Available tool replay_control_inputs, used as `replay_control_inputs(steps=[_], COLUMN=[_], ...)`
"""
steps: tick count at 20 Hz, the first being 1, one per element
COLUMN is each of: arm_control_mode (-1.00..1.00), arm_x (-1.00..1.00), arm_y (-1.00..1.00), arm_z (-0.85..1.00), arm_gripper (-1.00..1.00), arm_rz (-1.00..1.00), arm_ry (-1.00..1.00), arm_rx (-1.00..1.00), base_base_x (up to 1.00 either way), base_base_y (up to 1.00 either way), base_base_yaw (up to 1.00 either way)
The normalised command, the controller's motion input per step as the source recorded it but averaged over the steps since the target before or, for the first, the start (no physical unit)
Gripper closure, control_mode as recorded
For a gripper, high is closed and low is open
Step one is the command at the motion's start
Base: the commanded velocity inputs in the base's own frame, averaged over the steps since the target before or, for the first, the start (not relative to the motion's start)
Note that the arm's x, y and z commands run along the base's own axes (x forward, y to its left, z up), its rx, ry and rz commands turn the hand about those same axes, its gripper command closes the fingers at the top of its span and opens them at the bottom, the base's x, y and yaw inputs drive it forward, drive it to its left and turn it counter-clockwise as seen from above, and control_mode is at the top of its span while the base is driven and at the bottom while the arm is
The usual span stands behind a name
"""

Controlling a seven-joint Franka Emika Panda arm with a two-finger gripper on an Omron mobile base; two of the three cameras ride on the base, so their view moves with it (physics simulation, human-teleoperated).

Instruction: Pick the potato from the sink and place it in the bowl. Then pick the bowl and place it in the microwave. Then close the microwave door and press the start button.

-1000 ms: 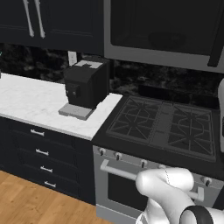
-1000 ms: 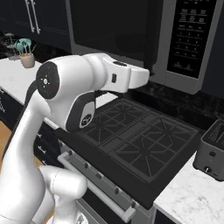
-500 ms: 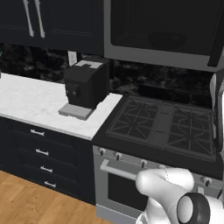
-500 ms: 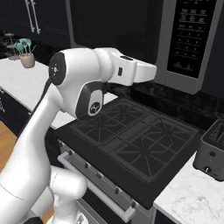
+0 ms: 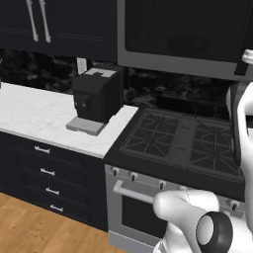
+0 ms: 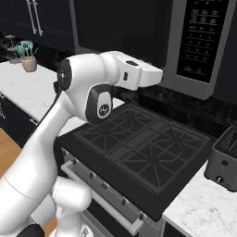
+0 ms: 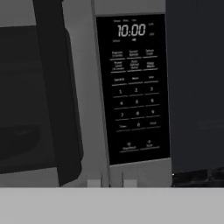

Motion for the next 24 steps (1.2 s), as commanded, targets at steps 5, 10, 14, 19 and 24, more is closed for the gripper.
replay_control_inputs(steps=[5, 10, 14, 19, 24], arm_control_mode=[-1.00, -1.00, -1.00, -1.00, -1.00], arm_x=[0.21, 0.22, 0.15, 0.01, 0.00], arm_y=[-0.19, -0.11, -0.22, -0.49, -0.36], arm_z=[-0.23, -0.19, -0.04, 0.00, 0.00], arm_gripper=[1.00, 1.00, 1.00, 1.00, 1.00], arm_rz=[0.00, 0.00, 0.00, 0.00, 0.00], arm_ry=[-0.19, -0.12, 0.00, 0.00, 0.00], arm_rx=[0.00, 0.00, 0.00, 0.03, 0.01], base_base_x=[0.00, 0.00, 0.00, 0.00, 0.00], base_base_y=[0.00, 0.00, 0.00, 0.00, 0.00], base_base_yaw=[0.00, 0.00, 0.00, 0.00, 0.00])
